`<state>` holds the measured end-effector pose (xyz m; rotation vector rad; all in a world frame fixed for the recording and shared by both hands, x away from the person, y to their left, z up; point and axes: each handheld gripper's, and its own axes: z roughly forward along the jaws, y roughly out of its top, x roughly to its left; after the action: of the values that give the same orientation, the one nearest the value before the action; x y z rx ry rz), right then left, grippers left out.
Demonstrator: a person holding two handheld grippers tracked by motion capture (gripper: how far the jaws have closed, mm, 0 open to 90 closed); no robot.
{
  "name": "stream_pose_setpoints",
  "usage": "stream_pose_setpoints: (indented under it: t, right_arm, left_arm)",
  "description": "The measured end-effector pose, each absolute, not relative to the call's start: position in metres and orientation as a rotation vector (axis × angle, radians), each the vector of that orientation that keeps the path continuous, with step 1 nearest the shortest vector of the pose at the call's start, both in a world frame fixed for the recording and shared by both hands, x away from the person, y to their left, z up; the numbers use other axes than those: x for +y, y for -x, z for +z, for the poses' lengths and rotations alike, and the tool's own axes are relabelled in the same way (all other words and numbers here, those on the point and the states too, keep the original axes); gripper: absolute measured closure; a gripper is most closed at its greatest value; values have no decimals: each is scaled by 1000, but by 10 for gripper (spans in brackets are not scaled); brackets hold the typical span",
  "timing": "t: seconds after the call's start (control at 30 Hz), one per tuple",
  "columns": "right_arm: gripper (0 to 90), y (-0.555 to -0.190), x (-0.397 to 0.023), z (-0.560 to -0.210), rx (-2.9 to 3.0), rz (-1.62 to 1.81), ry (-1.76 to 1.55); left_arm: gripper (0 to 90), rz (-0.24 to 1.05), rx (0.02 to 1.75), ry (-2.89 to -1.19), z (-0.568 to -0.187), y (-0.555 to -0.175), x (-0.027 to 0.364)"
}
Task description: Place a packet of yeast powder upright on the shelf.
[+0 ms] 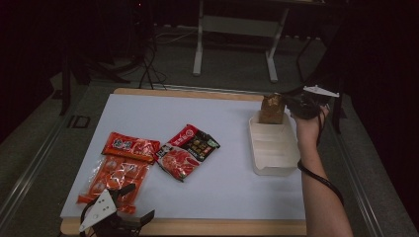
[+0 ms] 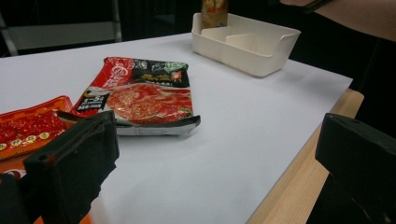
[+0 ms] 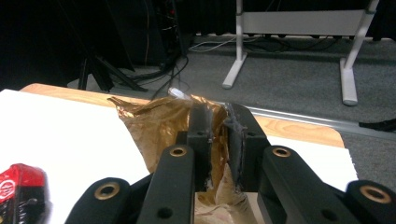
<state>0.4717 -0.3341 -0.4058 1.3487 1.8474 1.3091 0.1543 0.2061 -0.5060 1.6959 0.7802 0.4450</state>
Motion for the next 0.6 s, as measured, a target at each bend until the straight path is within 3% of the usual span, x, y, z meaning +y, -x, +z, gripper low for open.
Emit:
stream_pose_setpoints:
  t: [0.23,0.27,0.37,0.6]
  right_arm:
    - [728,-459,-333,-397,1863,1295,-1288]
    - [635,-452,-332,-388,1837,1312,-1310]
    - [556,-443,-330,-380,1833,1319,-1291]
    - [446,-419,-325,-366,1816,1388,-1257]
  left_arm:
    - [3,438,771,-1698,-506,-157,204]
    - [3,431,764,-1702,-506,-158,202]
    - [3,428,758,-1702,-506,-160,201]
    - [3,427,747,-1716,-506,-163,197]
